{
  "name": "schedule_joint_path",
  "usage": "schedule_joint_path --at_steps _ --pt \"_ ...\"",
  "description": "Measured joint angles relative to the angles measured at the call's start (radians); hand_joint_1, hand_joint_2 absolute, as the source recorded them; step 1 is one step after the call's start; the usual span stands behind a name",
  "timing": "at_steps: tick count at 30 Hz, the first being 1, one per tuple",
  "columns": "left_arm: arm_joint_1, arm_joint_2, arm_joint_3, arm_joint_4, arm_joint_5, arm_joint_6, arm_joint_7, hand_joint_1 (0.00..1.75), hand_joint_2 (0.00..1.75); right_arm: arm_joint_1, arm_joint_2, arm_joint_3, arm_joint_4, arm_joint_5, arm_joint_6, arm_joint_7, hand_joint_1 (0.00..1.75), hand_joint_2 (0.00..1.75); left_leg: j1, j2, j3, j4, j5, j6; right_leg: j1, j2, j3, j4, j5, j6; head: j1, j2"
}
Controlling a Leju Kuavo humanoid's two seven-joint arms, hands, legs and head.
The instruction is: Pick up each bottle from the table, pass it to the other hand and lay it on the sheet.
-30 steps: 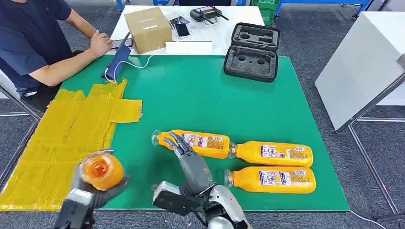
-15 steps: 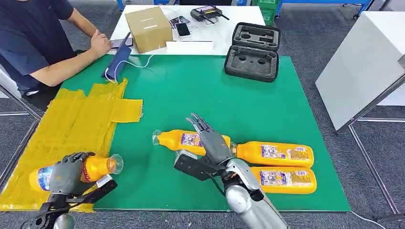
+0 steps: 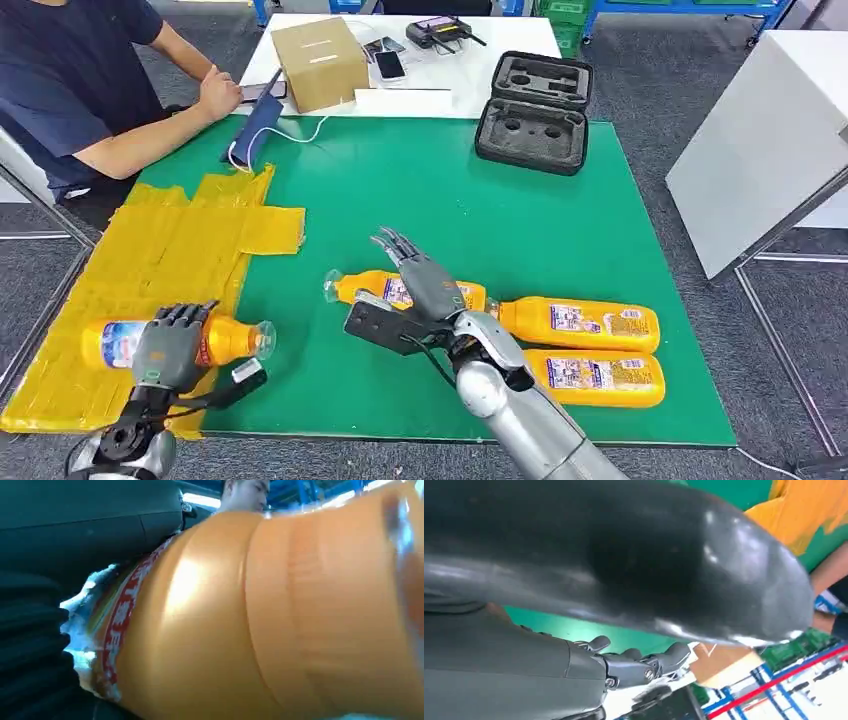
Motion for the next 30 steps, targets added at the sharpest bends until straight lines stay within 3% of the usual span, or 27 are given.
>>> schedule_joint_path --at_steps 5,11,12,26,30 --pt "-0.094 0.029 -0.055 0.128 0.041 -0.051 -0.002 0.00 0.00 -0.045 0.014 0.020 0.066 -0.016 0.012 0.027 0.00 0.00 0.000 -0.005 0.009 -0.001 0.000 -0.001 0.000 -0.005 0.010 0.000 -0.003 0.000 0.000 0.000" --pt "-0.119 0.036 -0.086 0.175 0.056 -0.071 -0.010 0.00 0.00 -0.064 0.013 0.022 0.140 -0.026 0.021 0.042 0.00 0.00 -0.001 -0.004 0.009 -0.001 0.002 0.000 -0.001 -0.004 0.012 0.001 0.000 -0.001 0.000 0.000" --pt "-0.119 0.036 -0.094 0.176 0.057 -0.075 -0.010 0.00 0.00 -0.069 0.012 0.022 0.153 -0.026 0.021 0.048 0.00 0.00 -0.001 -0.004 0.009 0.000 0.003 0.000 -0.002 -0.004 0.019 0.001 0.001 0.000 0.000 0.000" --pt "-0.119 0.057 -0.150 0.175 0.163 -0.093 -0.098 0.00 0.00 -0.104 -0.003 0.010 0.306 0.056 -0.001 0.085 0.00 0.00 -0.003 -0.003 0.008 0.000 0.003 0.001 -0.003 -0.004 0.016 0.001 0.001 0.000 0.000 0.000" --pt "-0.125 0.062 -0.150 0.174 0.234 -0.094 -0.150 0.00 0.00 -0.107 -0.006 -0.010 0.342 0.074 0.000 0.082 0.00 0.00 -0.003 -0.003 0.007 0.000 0.003 0.001 -0.003 -0.004 0.007 0.001 0.001 0.000 0.000 0.000"
